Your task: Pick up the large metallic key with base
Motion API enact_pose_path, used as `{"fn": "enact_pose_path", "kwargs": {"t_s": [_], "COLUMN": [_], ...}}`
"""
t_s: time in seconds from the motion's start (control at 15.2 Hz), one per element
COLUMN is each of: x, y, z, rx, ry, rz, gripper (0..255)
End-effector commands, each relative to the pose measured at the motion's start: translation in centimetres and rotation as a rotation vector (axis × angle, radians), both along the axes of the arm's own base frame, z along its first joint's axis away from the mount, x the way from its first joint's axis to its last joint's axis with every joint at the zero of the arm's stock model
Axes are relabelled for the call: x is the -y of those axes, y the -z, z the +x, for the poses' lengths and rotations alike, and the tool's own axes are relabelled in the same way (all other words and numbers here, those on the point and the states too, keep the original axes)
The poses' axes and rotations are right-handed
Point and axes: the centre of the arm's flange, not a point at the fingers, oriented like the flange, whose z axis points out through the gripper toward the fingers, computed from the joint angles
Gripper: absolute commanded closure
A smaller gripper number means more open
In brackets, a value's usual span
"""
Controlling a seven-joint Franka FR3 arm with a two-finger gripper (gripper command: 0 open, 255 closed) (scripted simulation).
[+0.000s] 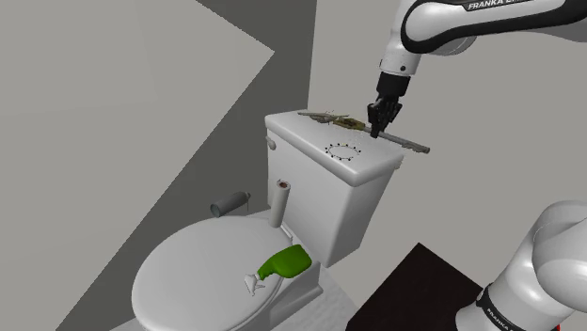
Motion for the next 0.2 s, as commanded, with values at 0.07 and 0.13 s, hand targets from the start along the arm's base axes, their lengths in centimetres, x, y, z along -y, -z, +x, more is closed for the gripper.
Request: {"fn": "enact_pose_path", "kwargs": {"t_s": [0.07, 0.13], "x": [-0.05, -0.04], "y": [-1.15, -1.15], "z": [0.05, 0.05], "rx": [0.000, 0.000], "ry": [0.000, 0.000], "rz": [0.000, 0.000], "gripper": [255, 255]}}
